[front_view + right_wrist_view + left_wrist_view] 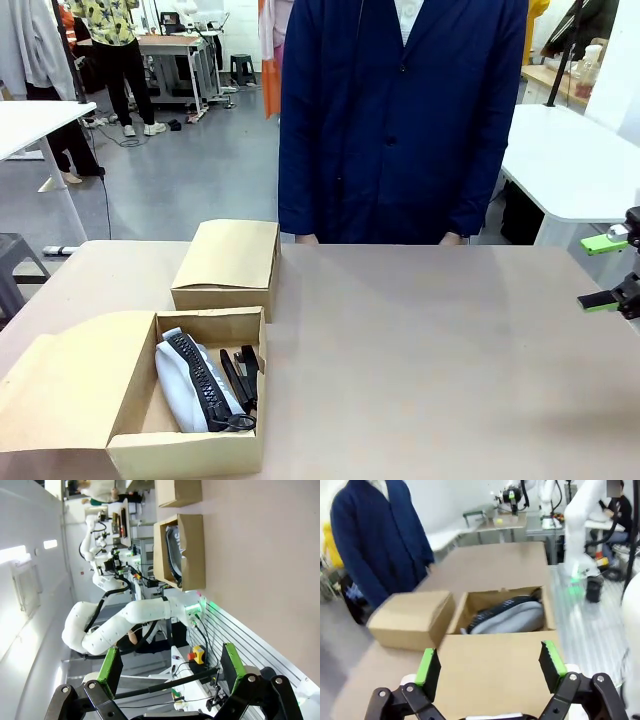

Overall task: Place items inside the box.
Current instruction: Close the lid of the Mailer Box closest to the robot.

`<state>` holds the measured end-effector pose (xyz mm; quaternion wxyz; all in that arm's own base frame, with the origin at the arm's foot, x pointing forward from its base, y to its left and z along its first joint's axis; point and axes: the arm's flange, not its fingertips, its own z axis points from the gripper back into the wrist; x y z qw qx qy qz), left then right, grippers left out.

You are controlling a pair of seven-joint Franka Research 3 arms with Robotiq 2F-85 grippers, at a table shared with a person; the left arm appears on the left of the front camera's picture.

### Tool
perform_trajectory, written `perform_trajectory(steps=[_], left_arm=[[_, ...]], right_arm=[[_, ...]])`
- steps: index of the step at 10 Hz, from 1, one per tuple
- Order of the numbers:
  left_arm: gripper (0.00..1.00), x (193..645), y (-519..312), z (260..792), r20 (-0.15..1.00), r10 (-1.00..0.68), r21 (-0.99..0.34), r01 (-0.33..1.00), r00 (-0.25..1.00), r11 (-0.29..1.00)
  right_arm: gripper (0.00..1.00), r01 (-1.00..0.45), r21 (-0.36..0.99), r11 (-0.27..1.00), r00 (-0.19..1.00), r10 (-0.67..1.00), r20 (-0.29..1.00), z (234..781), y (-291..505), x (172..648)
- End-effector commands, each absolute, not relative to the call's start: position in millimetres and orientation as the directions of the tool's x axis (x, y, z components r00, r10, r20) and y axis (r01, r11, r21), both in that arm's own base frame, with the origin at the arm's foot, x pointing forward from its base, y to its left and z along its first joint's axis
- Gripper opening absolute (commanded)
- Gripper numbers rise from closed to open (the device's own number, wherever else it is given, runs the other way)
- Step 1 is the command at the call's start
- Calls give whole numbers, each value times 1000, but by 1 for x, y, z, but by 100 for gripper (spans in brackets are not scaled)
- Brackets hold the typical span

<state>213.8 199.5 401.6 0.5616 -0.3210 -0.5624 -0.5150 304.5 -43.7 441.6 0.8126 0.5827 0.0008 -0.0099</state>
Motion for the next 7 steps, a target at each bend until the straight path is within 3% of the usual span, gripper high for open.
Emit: perform_trajectory(steps=[1, 2, 4, 5, 7], left_arm=[[100, 187, 134, 366, 680, -251, 725, 581, -689, 371], [100, 214, 199, 402, 962, -217, 219, 940, -163, 263], [100, 214, 199, 402, 962, -217, 219, 940, -163, 263], [100, 215, 206, 401, 953, -205, 280, 910, -224, 306], [100, 244, 200, 367, 940, -307, 246, 918, -148, 311]], right_arm=[[100, 30, 951, 306, 999, -21, -24, 446, -44, 305], [100, 30, 951, 306, 999, -21, -24, 446, -44, 305], [100, 30, 951, 306, 999, -21, -24, 446, -44, 305], [100, 30, 951, 306, 999, -21, -24, 446, -44, 305], [100, 30, 951, 306, 999, -21, -24, 446, -44, 305]])
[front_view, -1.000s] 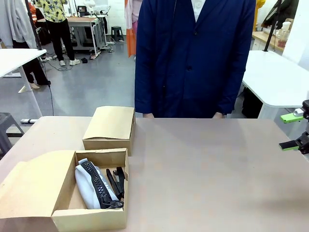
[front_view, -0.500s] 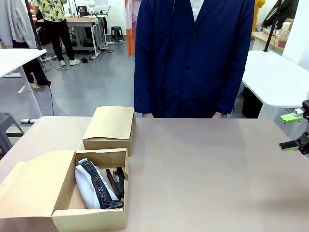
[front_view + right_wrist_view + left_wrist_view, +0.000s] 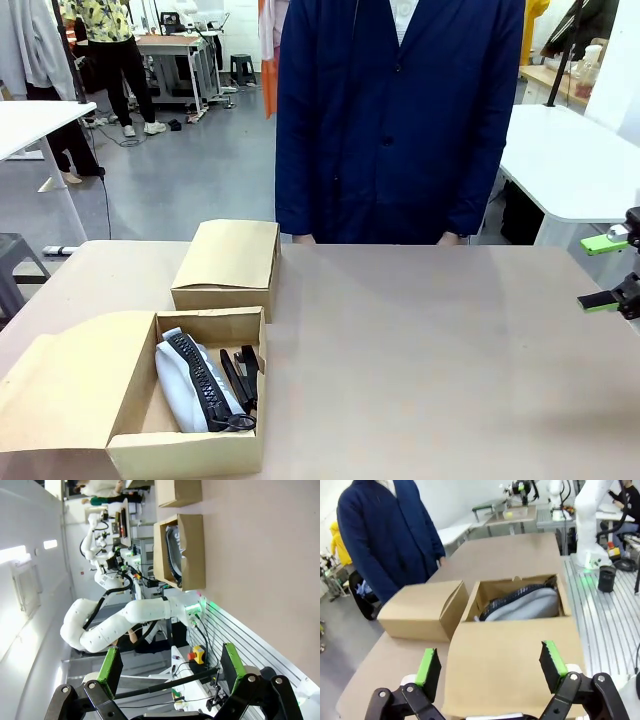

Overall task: Place items inside the box.
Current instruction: Close the lid of the Mailer Box closest to the robot.

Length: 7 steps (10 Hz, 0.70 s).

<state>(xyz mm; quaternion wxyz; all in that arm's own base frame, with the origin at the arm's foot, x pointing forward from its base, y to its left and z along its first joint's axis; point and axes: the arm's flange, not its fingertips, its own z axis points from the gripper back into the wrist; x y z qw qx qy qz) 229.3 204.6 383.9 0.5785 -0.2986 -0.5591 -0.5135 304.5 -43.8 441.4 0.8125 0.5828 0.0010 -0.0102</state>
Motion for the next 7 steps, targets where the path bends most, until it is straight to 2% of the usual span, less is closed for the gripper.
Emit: perform_trajectory(steps=[1, 3, 4, 5, 7], left_arm=[[100, 257, 200, 354, 925, -358, 263, 899, -131, 351], [100, 276, 200, 330, 880, -463, 287, 896, -107, 339], [100, 288, 199, 307, 845, -533, 258, 908, -46, 331], [100, 295, 197, 295, 811, -584, 295, 887, -37, 354], [100, 302, 196, 278, 764, -645, 285, 896, 2, 341]], right_arm=[[100, 30, 951, 306, 999, -21, -24, 446, -44, 305], [100, 30, 951, 306, 999, -21, -24, 446, -44, 305], [100, 30, 951, 306, 999, -21, -24, 446, -44, 305], [100, 30, 951, 306, 999, -21, -24, 446, -44, 305], [100, 30, 951, 306, 999, -21, -24, 446, -44, 305]])
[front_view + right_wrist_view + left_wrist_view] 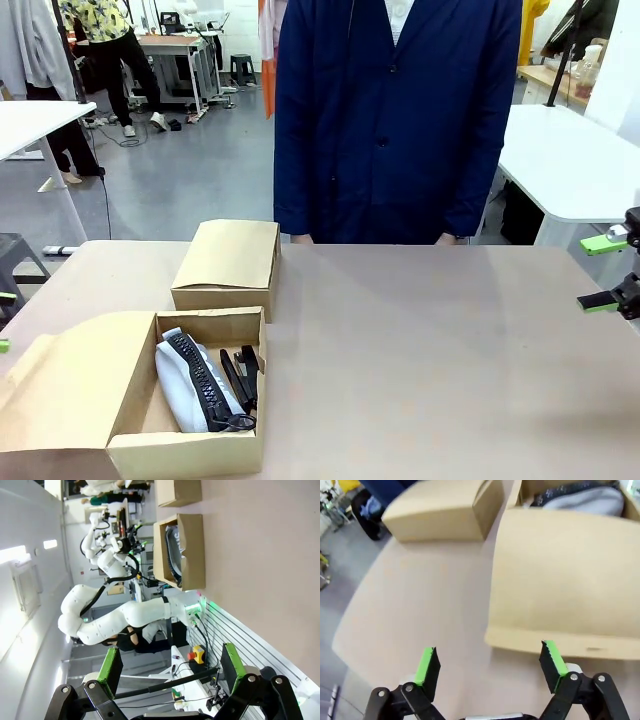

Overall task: Place items inside the box.
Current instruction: Close the lid of the Mailer Box closest to the robot.

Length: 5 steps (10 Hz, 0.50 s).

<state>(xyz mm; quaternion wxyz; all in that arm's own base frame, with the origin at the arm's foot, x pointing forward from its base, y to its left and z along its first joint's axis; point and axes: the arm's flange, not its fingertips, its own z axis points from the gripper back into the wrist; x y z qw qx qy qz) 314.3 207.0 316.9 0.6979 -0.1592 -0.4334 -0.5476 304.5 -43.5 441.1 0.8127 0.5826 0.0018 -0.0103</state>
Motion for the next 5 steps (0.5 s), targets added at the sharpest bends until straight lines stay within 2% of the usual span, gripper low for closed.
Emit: perform_trajectory(steps=[1, 5], left_arm=[[100, 305, 198, 272, 743, -670, 277, 905, 12, 323], [100, 321, 195, 246, 641, -764, 227, 930, 80, 288]], right_arm=[[100, 30, 951, 306, 999, -21, -24, 446, -44, 305], [100, 30, 951, 306, 999, -21, -24, 446, -44, 305]])
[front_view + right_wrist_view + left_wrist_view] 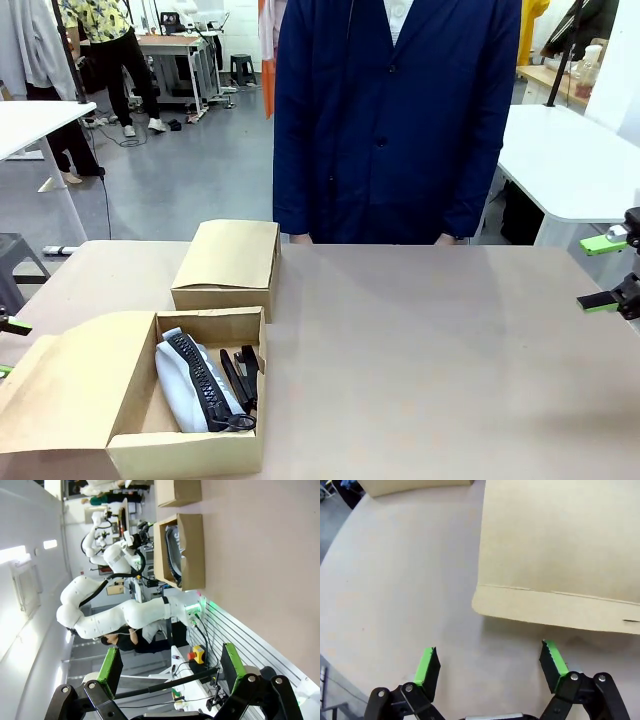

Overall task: Place items inside the box.
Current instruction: Close the lid of the Mailer Box closest to the robot.

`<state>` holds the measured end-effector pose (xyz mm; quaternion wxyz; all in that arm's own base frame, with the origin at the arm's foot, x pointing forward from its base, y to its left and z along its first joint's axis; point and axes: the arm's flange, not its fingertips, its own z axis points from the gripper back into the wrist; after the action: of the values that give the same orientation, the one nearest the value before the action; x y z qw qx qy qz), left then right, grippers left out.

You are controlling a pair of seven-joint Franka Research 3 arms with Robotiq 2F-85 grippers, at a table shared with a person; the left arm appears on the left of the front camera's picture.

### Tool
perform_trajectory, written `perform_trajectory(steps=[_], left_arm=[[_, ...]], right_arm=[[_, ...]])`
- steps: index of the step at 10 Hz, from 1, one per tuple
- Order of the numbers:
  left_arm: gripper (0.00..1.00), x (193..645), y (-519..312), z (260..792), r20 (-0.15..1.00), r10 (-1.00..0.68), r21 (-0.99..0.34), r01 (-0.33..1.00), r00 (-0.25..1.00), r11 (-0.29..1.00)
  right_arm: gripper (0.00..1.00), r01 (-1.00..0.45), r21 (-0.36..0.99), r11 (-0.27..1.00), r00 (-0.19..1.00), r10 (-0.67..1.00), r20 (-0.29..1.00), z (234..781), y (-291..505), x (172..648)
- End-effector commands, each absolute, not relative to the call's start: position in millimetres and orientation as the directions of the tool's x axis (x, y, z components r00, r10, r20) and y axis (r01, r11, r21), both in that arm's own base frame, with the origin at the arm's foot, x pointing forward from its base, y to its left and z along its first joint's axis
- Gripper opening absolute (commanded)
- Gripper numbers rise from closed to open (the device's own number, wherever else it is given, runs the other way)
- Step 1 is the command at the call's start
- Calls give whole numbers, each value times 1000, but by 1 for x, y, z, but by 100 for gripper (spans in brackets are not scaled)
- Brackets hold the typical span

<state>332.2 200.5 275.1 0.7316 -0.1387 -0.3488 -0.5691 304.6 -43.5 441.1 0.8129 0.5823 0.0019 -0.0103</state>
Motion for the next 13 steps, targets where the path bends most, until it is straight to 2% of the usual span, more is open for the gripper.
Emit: perform_trajectory(steps=[1, 4, 8, 13], left_arm=[[100, 323, 192, 242, 638, -765, 213, 935, 87, 284], [100, 328, 186, 237, 633, -764, 174, 939, 126, 298], [100, 326, 156, 247, 815, -569, 75, 955, 107, 287], [100, 300, 129, 288, 926, -377, 33, 986, 31, 163]], right_arm=[[100, 30, 951, 306, 999, -21, -24, 446, -44, 305], [100, 30, 951, 306, 999, -21, -24, 446, -44, 305], [100, 30, 951, 306, 999, -21, -24, 446, -44, 305], [100, 30, 951, 306, 999, -21, -24, 446, -44, 305]])
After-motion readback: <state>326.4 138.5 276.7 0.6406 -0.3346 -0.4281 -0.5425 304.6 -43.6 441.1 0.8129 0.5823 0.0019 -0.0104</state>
